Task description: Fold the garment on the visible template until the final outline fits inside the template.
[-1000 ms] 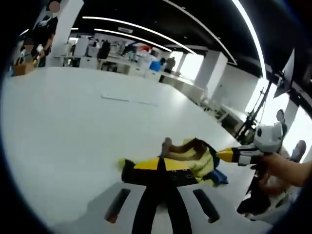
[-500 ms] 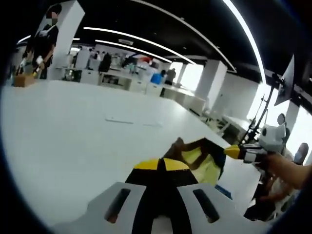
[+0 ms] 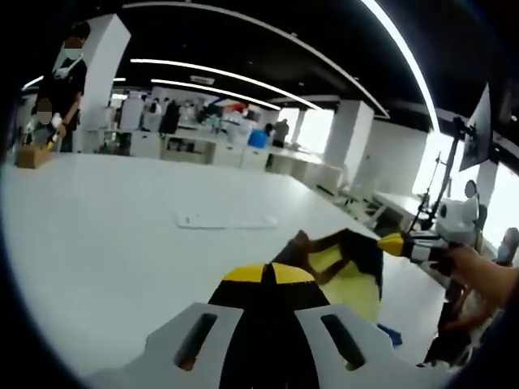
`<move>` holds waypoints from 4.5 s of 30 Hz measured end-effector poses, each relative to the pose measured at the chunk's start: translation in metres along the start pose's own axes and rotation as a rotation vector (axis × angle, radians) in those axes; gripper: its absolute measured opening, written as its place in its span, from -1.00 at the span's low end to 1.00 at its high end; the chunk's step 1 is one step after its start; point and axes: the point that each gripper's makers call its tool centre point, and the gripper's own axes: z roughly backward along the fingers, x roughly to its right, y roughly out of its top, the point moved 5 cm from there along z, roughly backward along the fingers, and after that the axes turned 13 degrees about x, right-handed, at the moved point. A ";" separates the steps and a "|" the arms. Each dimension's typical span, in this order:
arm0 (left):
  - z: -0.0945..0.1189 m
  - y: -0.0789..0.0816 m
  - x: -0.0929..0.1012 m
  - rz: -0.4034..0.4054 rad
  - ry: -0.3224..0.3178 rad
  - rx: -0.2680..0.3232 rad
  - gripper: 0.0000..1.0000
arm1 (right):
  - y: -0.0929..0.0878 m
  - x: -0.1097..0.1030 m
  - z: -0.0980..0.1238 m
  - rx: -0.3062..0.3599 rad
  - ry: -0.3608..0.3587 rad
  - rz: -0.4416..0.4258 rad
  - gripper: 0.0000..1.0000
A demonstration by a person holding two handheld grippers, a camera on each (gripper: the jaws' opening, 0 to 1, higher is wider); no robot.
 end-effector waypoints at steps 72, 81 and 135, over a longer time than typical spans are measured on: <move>-0.075 -0.075 -0.066 -0.085 0.067 -0.145 -0.35 | -0.065 0.025 -0.106 -0.191 0.050 -0.220 0.34; -0.050 -0.065 -0.032 -0.064 -0.021 -0.134 0.12 | -0.045 0.002 -0.080 -0.169 0.140 -0.268 0.58; 0.043 -0.127 0.089 -0.096 -0.243 -0.276 -0.50 | -0.112 -0.072 0.081 -0.202 0.152 -0.270 0.05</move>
